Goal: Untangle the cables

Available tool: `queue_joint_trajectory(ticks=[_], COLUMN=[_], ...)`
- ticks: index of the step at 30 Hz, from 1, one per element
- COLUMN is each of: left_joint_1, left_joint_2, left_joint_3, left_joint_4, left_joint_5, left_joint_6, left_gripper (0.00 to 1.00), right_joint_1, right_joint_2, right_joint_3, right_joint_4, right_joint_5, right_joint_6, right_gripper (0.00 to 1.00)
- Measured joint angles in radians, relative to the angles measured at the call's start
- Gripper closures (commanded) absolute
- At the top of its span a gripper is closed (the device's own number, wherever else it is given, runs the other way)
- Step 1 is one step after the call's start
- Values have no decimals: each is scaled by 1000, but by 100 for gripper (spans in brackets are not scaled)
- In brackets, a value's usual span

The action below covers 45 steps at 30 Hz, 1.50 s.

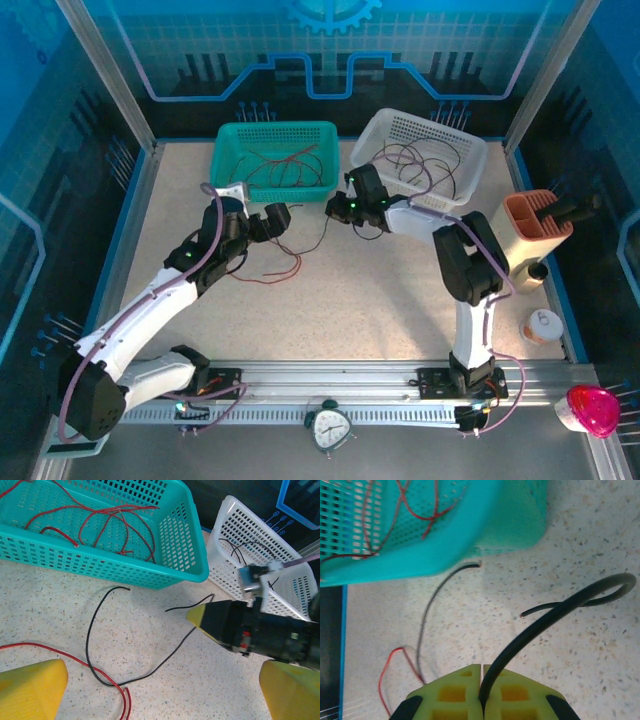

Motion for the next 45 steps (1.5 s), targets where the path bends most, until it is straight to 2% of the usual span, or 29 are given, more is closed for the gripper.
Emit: queue_joint_trajectory(ticks=[7,11,22,27,35,45], left_joint_1=[0,0,0,1,1,1], left_joint_2=[4,13,48,123,256,264], left_joint_3=[-29,-31,-28,29,119,70], left_joint_4=[5,7,28,24,-9,-2], left_joint_5=[0,0,43,119,261,277], left_joint_6=[-23,-36,-24,32,135,129], left_gripper=[1,1,1,1,7,5], right_joint_1=[2,2,6,8,8,2], right_joint_2=[-242,-306,-364,-391,-399,-444], right_joint_3=[0,20,33,43,49,82], right_joint_4=[-11,-18,-75,-84,-88,-142], right_joint_5=[19,27,26,26,26,60], right_joint_6=[-56,-80,-107,-113,-113,-151], right_gripper=[100,100,100,100,100,100])
